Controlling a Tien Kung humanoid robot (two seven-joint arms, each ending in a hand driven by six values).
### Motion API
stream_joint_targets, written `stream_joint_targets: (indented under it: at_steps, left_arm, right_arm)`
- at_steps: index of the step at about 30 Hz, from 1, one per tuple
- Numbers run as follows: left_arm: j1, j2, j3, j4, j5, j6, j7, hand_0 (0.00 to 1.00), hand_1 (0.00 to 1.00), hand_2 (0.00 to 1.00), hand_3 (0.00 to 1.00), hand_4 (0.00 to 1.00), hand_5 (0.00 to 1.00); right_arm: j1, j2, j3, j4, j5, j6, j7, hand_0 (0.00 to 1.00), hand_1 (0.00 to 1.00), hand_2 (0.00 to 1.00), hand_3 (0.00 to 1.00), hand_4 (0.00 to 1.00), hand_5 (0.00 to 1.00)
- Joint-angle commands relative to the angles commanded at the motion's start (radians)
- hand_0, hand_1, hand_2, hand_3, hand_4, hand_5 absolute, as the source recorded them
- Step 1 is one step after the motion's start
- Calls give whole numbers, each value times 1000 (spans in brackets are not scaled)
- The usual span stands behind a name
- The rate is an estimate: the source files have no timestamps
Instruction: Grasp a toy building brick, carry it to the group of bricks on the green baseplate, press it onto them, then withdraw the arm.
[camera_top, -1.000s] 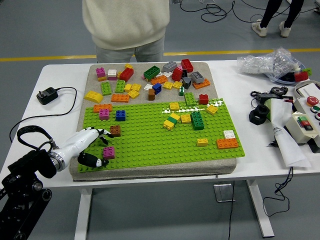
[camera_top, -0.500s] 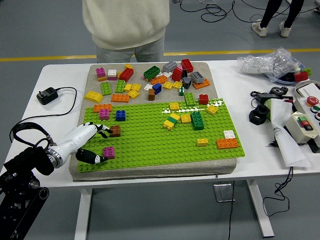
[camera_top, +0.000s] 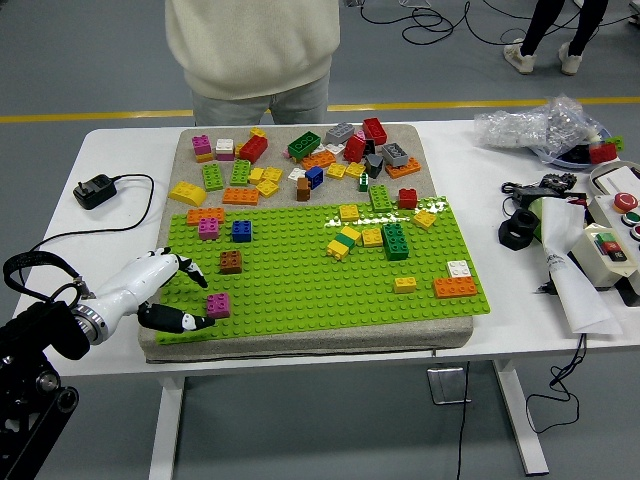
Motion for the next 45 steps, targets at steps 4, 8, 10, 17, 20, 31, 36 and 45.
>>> stream_joint_targets:
  at_steps: [4,8,10,17,20,31,36,45]
  left_arm:
    - [-1,-1,9,9,3,-4,0,998,961,805,592,998,503]
    - [-5,-5,27,27,-6,-3,0,998,998,871,598,998,519]
    - [-6,-7,33,31,-9,-4,0,998,998,871,598,998,519]
    - [-9,-9,40,33,-12,-2,1,998,998,887,598,997,527]
    - [-9,-11,42,33,-13,-1,1,998,998,898,598,998,529]
    - [-10,-18,47,47,-5,-3,-4,998,998,920,597,995,526]
    - [-12,-19,47,53,-5,5,-6,998,998,942,597,994,525]
    - [-13,-22,52,51,-10,12,-7,998,998,942,597,992,527]
  right_arm:
    - [1,0,-1,0,1,0,0,761,676,718,737,998,683]
    - [1,0,-2,0,2,0,-1,761,676,718,737,998,683]
    - [1,0,-2,0,2,0,-1,761,676,718,737,998,683]
    - [1,0,-2,0,3,0,-1,761,676,718,737,998,683]
    - [1,0,-2,0,3,0,-1,761,676,718,737,998,683]
    - [2,0,-3,0,7,-1,-1,761,676,718,737,998,683]
    - [3,0,-3,0,8,-1,-1,761,676,718,737,998,683]
    - [3,0,-4,0,10,-1,-1,761,676,718,737,998,683]
